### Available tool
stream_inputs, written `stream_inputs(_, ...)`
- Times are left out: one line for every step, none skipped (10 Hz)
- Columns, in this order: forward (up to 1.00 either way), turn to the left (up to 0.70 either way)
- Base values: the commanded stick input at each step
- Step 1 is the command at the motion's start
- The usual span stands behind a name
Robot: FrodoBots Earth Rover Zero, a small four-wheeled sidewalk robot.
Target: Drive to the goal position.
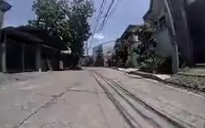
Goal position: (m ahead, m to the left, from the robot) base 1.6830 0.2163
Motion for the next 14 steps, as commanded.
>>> stream_inputs(0.70,-0.11)
stream_inputs(0.45,-0.07)
stream_inputs(0.20,-0.03)
stream_inputs(0.00,0.00)
stream_inputs(0.00,0.00)
stream_inputs(0.00,0.00)
stream_inputs(0.00,0.00)
stream_inputs(0.00,0.00)
stream_inputs(0.00,0.00)
stream_inputs(0.00,0.00)
stream_inputs(0.00,0.00)
stream_inputs(0.00,0.00)
stream_inputs(0.34,0.02)
stream_inputs(1.00,0.07)
